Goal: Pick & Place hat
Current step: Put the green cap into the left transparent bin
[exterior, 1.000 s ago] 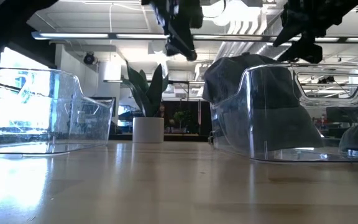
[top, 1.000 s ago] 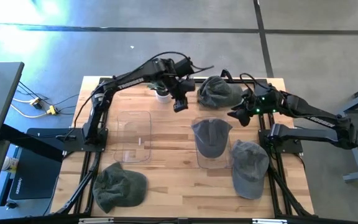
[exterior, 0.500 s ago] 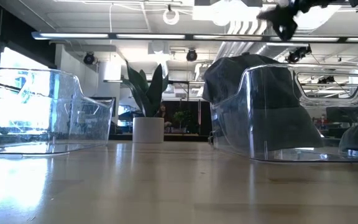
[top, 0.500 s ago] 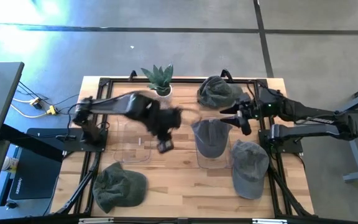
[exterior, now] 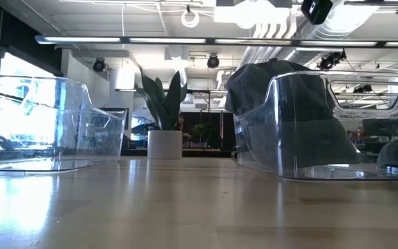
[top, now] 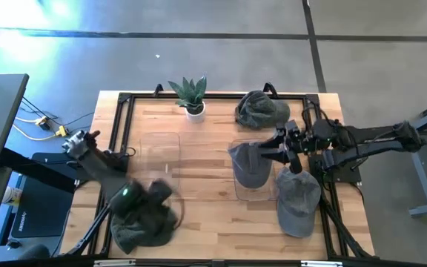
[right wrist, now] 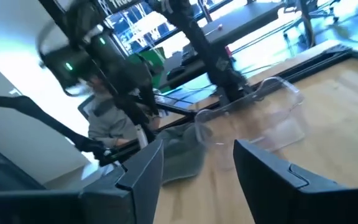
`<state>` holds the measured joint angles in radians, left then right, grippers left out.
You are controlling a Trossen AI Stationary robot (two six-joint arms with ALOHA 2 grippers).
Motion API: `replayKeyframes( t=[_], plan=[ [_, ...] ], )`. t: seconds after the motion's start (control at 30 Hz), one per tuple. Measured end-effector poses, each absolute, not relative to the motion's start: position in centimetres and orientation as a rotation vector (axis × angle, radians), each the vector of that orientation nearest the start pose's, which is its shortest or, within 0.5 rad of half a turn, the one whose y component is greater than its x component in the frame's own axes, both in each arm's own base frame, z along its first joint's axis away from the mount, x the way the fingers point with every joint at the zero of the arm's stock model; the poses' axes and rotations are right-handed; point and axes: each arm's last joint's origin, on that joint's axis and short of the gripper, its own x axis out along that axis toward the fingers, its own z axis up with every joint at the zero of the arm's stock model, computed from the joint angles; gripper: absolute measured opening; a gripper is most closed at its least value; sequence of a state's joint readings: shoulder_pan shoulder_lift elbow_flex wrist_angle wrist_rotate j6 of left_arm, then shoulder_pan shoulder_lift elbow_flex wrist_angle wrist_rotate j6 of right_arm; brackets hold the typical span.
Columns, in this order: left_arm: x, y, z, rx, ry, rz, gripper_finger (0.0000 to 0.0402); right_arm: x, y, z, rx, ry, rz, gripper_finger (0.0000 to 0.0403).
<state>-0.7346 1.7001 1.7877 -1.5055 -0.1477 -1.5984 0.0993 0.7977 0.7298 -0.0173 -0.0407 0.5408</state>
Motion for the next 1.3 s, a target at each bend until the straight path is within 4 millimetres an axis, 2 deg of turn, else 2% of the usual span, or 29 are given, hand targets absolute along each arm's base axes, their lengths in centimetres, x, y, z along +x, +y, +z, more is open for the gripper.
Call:
replayKeyframes(
  t=[0.17,0.23,0.3,0.37,0.47,0.57,0.7,0.77,0.9,1.0,1.1,1.2,1.3],
  plan=[
    [19.8,-23.9,30.1,-0.914,1.504,0.739,0.0129,19.7,4.7,33.3,0.548,0.151,0.123,0.0180],
    [18.8,-24.9,28.1,-0.961,1.537,0.791,0.0129,20.5,5.9,33.6,0.544,0.152,0.133,0.0175],
    [18.3,-25.7,26.1,-1.002,1.531,0.773,0.0129,21.4,6.9,34.1,0.539,0.154,0.137,0.0171],
    [17.7,-25.8,23.8,-1.017,1.519,0.808,0.0128,22.3,7.9,34.5,0.534,0.162,0.141,0.0166],
    [16.6,-25.0,20.6,-0.995,1.511,0.937,0.0119,23.7,9.2,35.2,0.499,0.171,0.163,0.0158],
    [17.1,-24.2,18.6,-1.003,1.416,0.908,0.0100,24.9,10.1,35.9,0.446,0.172,0.186,0.0151],
    [19.4,-24.9,18.5,-0.982,1.113,0.588,0.0071,26.1,10.6,37.2,0.411,0.179,0.235,0.0145],
    [20.2,-25.1,19.0,-0.943,1.088,0.488,0.0058,26.2,10.7,37.9,0.409,0.182,0.244,0.0143],
    [20.5,-25.3,19.7,-0.972,1.103,0.484,0.0043,26.2,10.7,38.2,0.405,0.196,0.241,0.0139],
    [19.6,-26.4,20.6,-1.055,1.084,0.488,0.0044,26.1,10.7,38.1,0.402,0.209,0.238,0.0138],
    [17.9,-27.9,20.9,-1.156,1.107,0.502,0.0060,26.1,10.7,37.9,0.396,0.228,0.236,0.0138],
    [16.4,-29.2,21.2,-1.296,1.115,0.540,0.0094,26.1,10.7,37.5,0.386,0.263,0.227,0.0138],
    [15.4,-30.1,21.3,-1.364,1.139,0.523,0.0142,26.0,10.6,37.2,0.377,0.293,0.220,0.0138]
  ],
)
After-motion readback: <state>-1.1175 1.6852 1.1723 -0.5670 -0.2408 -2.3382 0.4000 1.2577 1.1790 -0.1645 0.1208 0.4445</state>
